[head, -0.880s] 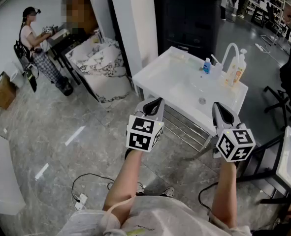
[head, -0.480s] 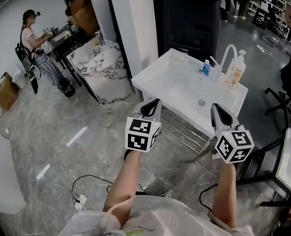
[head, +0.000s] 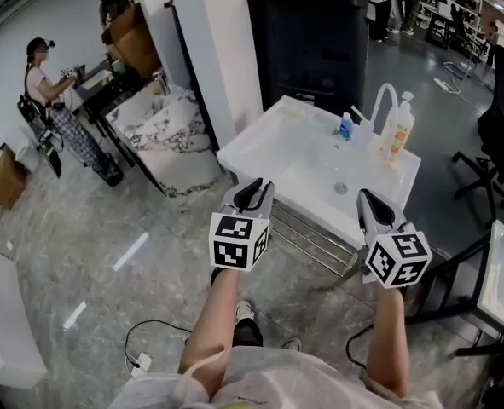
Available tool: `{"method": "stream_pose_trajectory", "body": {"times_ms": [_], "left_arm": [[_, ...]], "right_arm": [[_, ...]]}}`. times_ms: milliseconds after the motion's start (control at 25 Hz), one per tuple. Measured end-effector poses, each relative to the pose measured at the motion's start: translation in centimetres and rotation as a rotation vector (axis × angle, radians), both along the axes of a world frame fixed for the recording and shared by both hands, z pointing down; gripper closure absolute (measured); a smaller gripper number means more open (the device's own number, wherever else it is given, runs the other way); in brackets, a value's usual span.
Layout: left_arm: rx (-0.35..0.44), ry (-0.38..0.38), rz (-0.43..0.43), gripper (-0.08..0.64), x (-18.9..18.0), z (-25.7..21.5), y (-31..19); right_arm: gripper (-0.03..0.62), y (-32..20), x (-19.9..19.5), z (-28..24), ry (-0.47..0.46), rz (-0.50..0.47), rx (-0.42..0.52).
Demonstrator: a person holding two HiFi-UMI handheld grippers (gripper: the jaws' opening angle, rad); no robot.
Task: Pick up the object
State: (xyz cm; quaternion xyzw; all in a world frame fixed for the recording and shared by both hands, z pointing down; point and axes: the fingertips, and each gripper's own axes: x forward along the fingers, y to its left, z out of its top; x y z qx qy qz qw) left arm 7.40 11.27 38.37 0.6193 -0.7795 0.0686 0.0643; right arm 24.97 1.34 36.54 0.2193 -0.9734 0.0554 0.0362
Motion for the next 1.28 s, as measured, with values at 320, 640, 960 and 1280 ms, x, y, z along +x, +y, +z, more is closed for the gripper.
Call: {"method": "stream_pose_trajectory", "body": {"times_ms": [320, 640, 960, 1280], "left_arm": [[0.015, 0.023, 0.034, 0.449, -3.9, 0.6, -3.2], [0.018, 0.024, 0.096, 0.437, -10.3, 0.5, -7.1], [0.02, 0.039, 0.155, 0.414, -16.0, 0.6, -9.3], [0.016, 0.06, 0.241, 0.402, -19.6, 1.1, -10.8]], "right_arm": [[0.589, -2.3, -3.5, 0.6, 0.018, 0.038, 0.003], [0.589, -5.3, -9.1, 0.6, 0.008, 0.107, -0.001], [0.589, -6.4, -14.2, -0.1, 0.007, 0.175, 0.006], [0.589, -6.6, -17.6, -0.3, 0.018, 0.252, 0.013]]}}
